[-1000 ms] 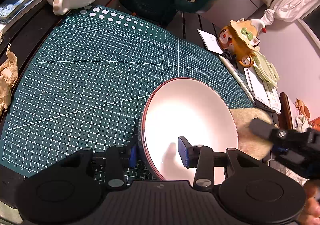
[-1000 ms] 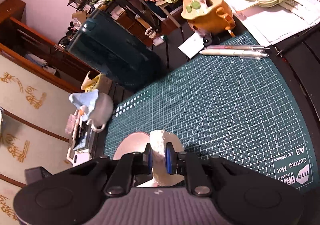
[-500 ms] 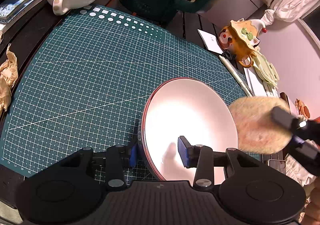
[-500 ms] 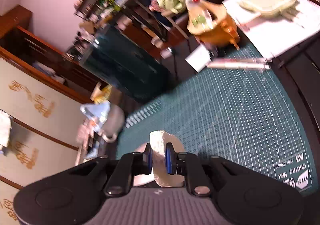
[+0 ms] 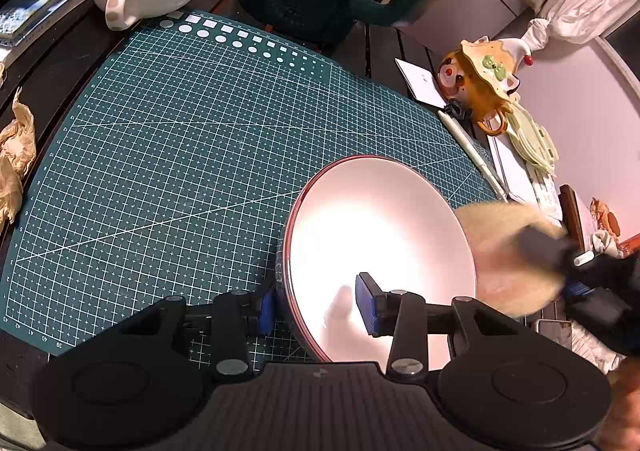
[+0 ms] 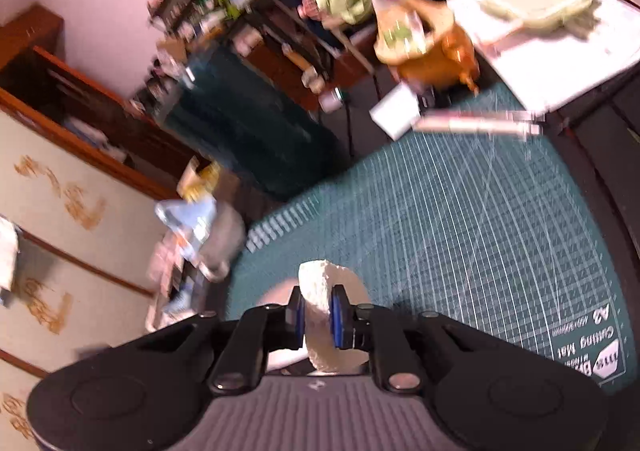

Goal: Clean bowl
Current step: 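Hold the bowl with the left tool while the right tool rubs the sponge on its outer side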

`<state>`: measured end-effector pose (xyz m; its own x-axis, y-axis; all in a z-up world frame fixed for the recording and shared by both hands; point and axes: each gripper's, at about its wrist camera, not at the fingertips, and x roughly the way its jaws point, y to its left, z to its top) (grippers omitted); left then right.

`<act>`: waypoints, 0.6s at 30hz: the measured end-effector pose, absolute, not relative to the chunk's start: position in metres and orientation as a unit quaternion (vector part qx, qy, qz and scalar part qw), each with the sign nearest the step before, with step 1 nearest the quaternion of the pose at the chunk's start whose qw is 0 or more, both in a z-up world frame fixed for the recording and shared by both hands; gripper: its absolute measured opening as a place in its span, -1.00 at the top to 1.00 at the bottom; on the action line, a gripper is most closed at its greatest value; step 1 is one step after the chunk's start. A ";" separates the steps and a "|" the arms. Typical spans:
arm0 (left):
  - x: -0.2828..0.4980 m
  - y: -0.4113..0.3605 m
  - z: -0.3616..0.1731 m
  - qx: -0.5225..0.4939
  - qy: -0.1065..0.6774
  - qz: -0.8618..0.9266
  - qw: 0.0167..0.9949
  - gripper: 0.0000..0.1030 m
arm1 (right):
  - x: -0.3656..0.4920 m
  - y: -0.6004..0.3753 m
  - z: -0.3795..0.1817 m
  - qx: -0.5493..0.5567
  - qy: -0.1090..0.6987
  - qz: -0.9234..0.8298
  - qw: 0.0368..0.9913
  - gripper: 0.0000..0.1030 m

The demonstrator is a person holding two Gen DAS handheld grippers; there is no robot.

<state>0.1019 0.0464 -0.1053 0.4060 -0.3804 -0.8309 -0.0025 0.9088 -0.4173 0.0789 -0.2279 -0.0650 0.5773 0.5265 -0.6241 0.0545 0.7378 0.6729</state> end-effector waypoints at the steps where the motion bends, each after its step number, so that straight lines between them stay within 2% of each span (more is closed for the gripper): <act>1: 0.101 0.046 -0.105 -0.180 0.533 -0.115 0.819 0.23 | 0.079 -0.227 -0.066 0.331 0.440 0.141 0.823 0.76; 6: 0.100 0.047 -0.105 -0.179 0.532 -0.116 0.819 0.23 | 0.072 -0.239 -0.043 0.352 0.399 0.156 0.832 0.76; 12: 0.100 0.046 -0.104 -0.179 0.532 -0.115 0.820 0.23 | 0.081 -0.229 -0.069 0.333 0.444 0.138 0.820 0.76; 18: 0.100 0.047 -0.104 -0.178 0.532 -0.116 0.820 0.23 | 0.072 -0.239 -0.043 0.350 0.398 0.155 0.834 0.76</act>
